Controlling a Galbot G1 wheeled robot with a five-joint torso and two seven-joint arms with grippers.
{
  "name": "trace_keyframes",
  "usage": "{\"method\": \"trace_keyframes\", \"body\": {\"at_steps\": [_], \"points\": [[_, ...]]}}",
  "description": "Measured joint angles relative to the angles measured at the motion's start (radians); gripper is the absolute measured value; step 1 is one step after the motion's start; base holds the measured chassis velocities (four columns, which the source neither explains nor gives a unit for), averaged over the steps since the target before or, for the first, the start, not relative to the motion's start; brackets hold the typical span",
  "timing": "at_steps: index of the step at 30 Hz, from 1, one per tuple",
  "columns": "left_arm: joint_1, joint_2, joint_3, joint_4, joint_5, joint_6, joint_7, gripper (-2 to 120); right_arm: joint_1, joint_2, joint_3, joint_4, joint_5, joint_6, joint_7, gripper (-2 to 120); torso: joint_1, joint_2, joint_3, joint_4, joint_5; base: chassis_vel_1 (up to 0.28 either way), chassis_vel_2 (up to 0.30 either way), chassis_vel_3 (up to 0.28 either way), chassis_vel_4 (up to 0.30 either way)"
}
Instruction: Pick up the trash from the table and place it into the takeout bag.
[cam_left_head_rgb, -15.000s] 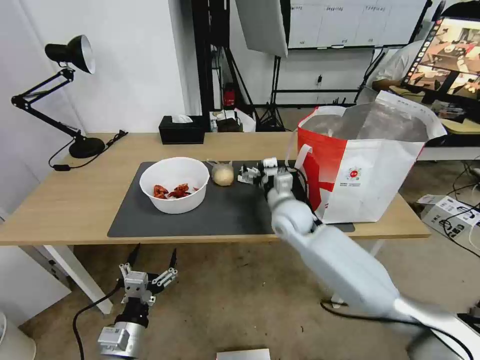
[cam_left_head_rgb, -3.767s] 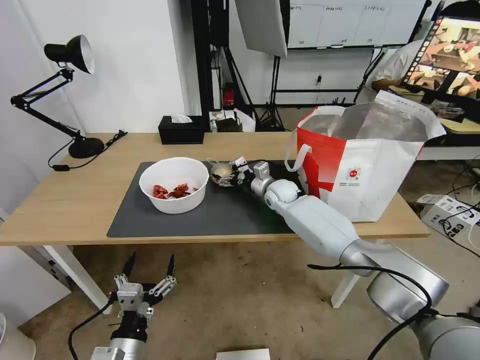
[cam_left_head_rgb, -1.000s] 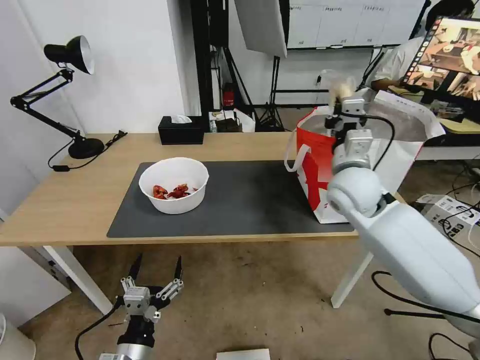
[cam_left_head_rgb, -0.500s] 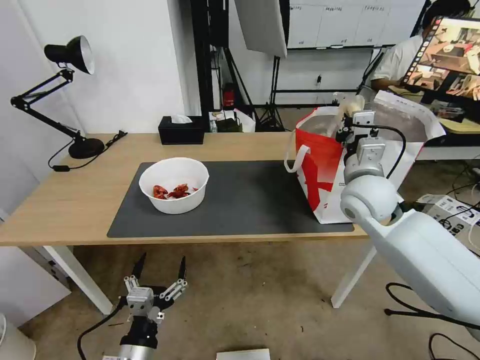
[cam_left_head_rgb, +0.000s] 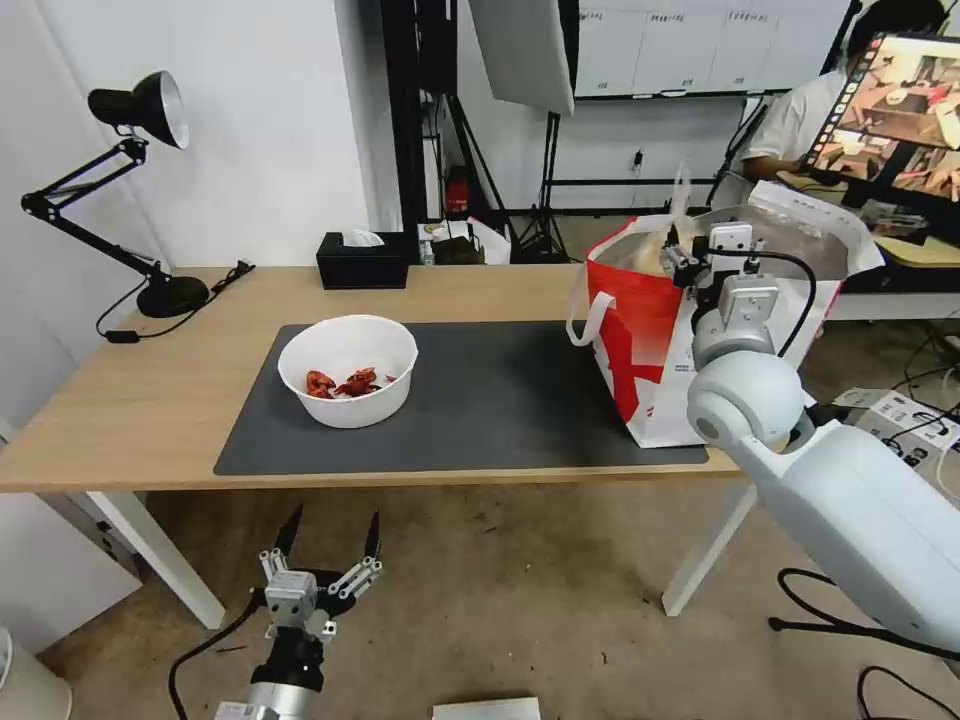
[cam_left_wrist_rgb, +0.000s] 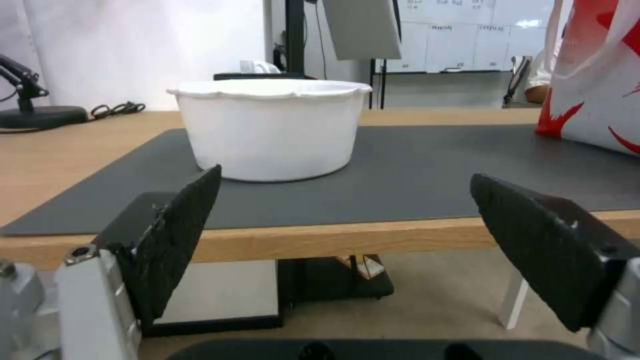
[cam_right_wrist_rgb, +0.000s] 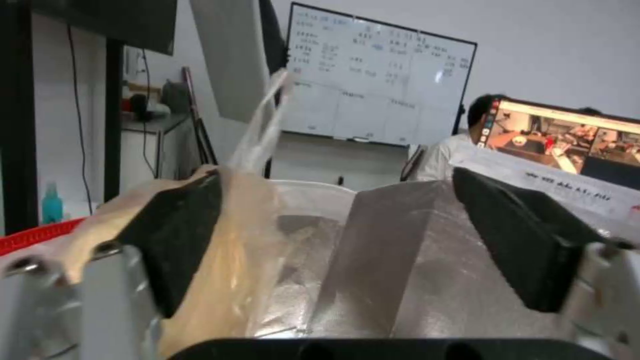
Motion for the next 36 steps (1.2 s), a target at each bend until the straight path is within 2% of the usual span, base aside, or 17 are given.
{"method": "trace_keyframes", "body": {"at_steps": [2, 5, 15, 27, 36], "points": [[0.0, 0.001, 0.0, 0.0, -0.001, 0.0, 0.0, 100, 0.003, 0.005, -0.005, -0.005, -0.001, -0.001, -0.003, 99, 0.0, 0.0, 0.0, -0.0001, 0.0, 0.0, 0.0, 0.0, 0.0], [-0.001, 0.006, 0.0, 0.0, -0.005, 0.001, 0.0, 100, 0.014, 0.01, -0.01, -0.013, -0.001, -0.002, -0.004, 100, 0.0, 0.0, 0.0, 0.0, -0.0001, 0.0, 0.0, 0.0, 0.0], [-0.005, 0.024, -0.007, -0.002, -0.017, 0.009, -0.002, 100, 0.037, 0.013, -0.013, 0.0, 0.076, -0.032, 0.002, 100, 0.0, 0.0, 0.0, 0.0, -0.0001, 0.0, 0.0, 0.0, 0.0], [-0.005, 0.025, -0.006, -0.003, -0.018, 0.016, -0.003, 100, 0.057, 0.012, -0.014, 0.004, 0.095, -0.055, 0.01, 100, 0.0, 0.0, 0.0, 0.0, 0.0, 0.0, 0.0, 0.0, 0.0], [-0.005, 0.022, -0.004, -0.002, -0.017, 0.017, -0.003, 100, 0.06, -0.009, 0.001, 0.036, 0.136, -0.128, 0.048, 100, 0.0, 0.0, 0.0, 0.0, 0.0, 0.0, 0.0, 0.0, 0.0]]}}
